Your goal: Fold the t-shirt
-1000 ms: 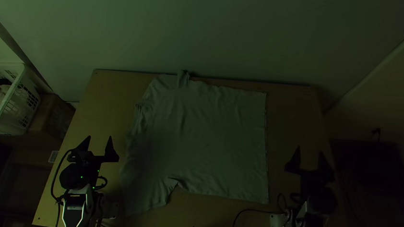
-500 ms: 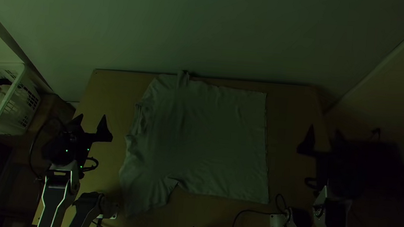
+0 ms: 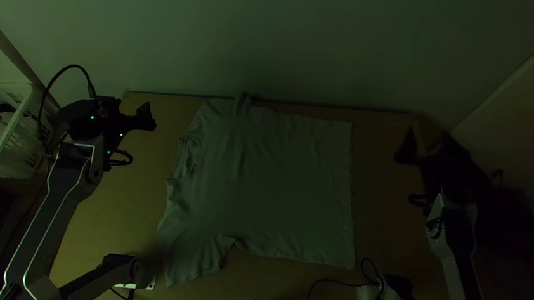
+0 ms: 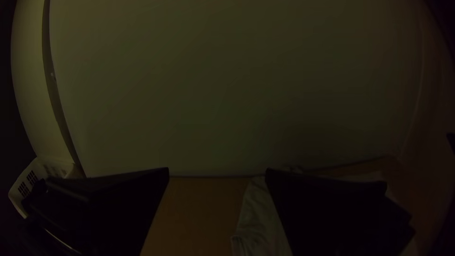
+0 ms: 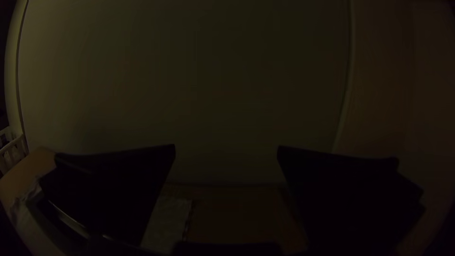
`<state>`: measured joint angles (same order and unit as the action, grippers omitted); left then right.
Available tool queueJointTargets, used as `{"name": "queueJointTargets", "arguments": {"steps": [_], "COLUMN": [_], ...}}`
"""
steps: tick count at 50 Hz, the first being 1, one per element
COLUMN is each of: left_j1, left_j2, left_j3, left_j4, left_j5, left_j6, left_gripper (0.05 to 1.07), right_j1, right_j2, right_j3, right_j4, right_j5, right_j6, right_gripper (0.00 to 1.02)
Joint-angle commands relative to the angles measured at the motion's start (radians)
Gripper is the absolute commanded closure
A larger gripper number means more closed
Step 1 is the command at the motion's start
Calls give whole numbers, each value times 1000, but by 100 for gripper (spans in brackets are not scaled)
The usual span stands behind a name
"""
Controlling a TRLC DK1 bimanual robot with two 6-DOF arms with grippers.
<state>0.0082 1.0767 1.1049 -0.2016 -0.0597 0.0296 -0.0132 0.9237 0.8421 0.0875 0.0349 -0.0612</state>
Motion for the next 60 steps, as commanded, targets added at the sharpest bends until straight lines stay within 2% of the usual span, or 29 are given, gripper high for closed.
{"name": "queueJointTargets", "arguments": {"steps": [1, 19, 29, 41, 55, 60], "left_j1": [-25, -73, -68, -79, -86, -93], "left_j2": [97, 437, 670, 884, 1108, 1152], "left_j3": [118, 497, 750, 944, 1115, 1133], "left_j4": [-47, -185, -323, -404, -463, -463], "left_j5": [6, 6, 9, 32, 32, 31], "left_j6": [-37, -68, -125, -174, -175, -168], "left_gripper": [10, 10, 10, 10, 11, 11], "right_j1": [29, 121, 133, 144, 154, 157], "right_j2": [75, 365, 497, 627, 768, 802], "right_j3": [74, 268, 371, 482, 617, 643], "right_j4": [3, -42, -95, -166, -287, -312], "right_j5": [14, 103, 105, 105, 97, 85], "right_j6": [-17, -5, 47, 57, 112, 161], "right_gripper": [4, 4, 4, 4, 4, 4]}}
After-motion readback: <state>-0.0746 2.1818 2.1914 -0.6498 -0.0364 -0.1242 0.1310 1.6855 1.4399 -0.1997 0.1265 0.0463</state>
